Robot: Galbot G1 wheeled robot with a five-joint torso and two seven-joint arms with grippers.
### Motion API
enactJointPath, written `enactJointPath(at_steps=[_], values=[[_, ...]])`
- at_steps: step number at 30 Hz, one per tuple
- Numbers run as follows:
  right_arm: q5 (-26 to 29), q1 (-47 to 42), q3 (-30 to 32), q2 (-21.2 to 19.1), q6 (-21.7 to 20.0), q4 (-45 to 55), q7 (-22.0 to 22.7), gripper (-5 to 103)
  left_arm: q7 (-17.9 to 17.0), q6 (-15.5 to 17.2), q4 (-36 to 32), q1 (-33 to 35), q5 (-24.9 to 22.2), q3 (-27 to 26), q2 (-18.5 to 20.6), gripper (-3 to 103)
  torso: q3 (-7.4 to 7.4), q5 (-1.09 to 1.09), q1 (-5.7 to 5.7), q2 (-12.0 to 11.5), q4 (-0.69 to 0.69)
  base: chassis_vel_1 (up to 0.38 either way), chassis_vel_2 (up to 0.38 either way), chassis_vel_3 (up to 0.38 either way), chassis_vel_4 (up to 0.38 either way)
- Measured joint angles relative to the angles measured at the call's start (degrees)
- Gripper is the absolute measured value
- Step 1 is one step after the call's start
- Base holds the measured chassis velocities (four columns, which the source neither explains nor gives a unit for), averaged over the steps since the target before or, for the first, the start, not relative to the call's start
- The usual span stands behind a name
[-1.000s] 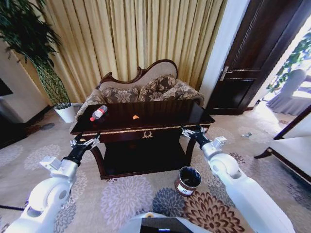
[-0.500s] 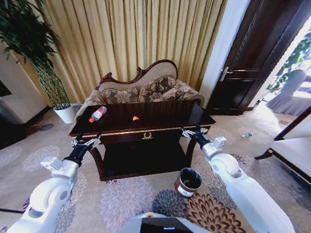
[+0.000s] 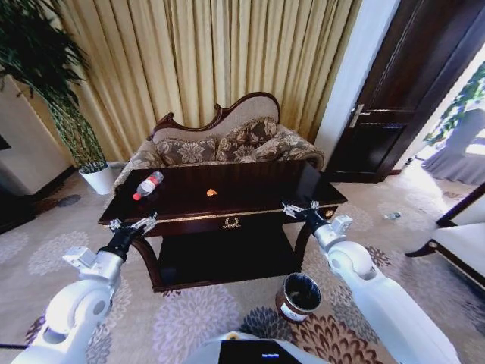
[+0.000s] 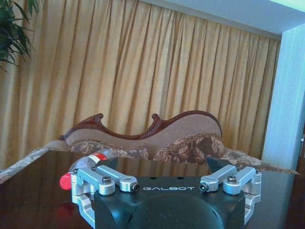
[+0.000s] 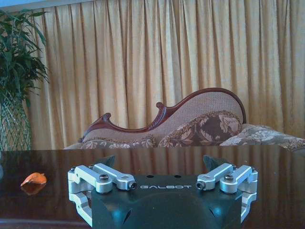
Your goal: Move to the front of the table and place the trash on the table into the trash bin.
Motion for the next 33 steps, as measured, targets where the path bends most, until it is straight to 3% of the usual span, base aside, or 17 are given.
enactJointPath(at_steps=[33], values=[[-0.1,-0.2,-4.6,-0.7,1.5,3.5,-0.6,100,-0.8,0.4,-2.1,2.0,0.0,-1.4,-1.9,100,0.00,-0.01,-0.01,0.0,0.00,-0.066,0.070,0.071,-0.073]])
